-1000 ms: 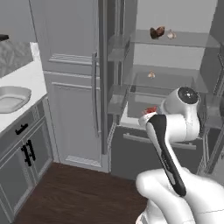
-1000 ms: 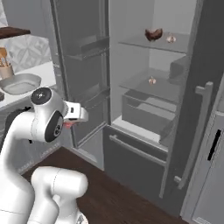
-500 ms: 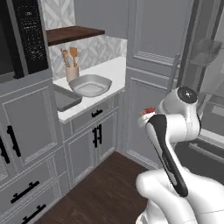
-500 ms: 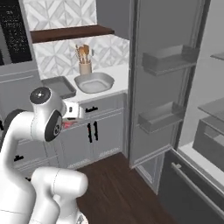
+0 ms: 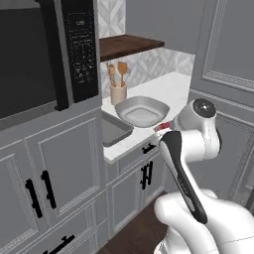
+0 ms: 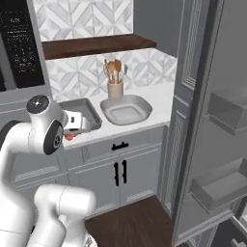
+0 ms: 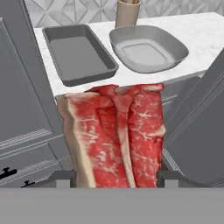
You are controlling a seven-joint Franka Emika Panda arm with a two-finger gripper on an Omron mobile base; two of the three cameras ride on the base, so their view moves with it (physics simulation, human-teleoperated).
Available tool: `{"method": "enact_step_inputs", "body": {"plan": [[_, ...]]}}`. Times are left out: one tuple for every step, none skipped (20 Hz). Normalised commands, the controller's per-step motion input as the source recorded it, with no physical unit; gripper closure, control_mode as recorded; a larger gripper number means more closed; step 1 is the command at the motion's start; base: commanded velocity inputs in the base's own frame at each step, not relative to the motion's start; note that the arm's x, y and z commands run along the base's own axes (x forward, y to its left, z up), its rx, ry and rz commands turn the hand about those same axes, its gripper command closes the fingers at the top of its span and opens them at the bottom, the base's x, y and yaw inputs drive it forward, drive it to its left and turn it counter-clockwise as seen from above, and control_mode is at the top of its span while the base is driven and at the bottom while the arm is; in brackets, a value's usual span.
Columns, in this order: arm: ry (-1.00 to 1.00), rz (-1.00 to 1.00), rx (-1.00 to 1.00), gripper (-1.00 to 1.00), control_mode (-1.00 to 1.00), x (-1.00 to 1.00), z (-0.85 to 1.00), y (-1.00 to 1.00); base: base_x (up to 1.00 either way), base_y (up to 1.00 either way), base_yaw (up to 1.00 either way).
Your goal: Place one garlic and one steak in each tupperware on the nearby counter, to pack two identical lunches.
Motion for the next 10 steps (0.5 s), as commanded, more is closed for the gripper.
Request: {"method": "enact_step_inputs", "body": {"plan": [[0.00,0.00,0.00,1.00,1.00,0.00,0.00,0.00,1.00,-0.54,0.19],[0.00,0.00,0.00,1.00,1.00,0.00,0.00,0.00,1.00,-0.68,0.16],[0.00,0.00,0.00,1.00,1.00,0.00,0.00,0.00,1.00,-0.67,0.15],[0.00,0.00,0.00,1.00,1.00,0.00,0.00,0.00,1.00,-0.64,0.15],[0.00,0.00,0.00,1.00,1.00,0.00,0.00,0.00,1.00,-0.69,0.15],[0.00,0.00,0.00,1.00,1.00,0.00,0.00,0.00,1.00,-0.50,0.13],[0.00,0.00,0.00,1.00,1.00,0.00,0.00,0.00,1.00,-0.32,0.13],[0.00,0.00,0.00,1.00,1.00,0.00,0.00,0.00,1.00,-0.04,0.13],[0.00,0.00,0.00,1.00,1.00,0.00,0.00,0.00,1.00,0.00,0.11],[0.00,0.00,0.00,1.00,1.00,0.00,0.00,0.00,1.00,0.18,0.04]]}}
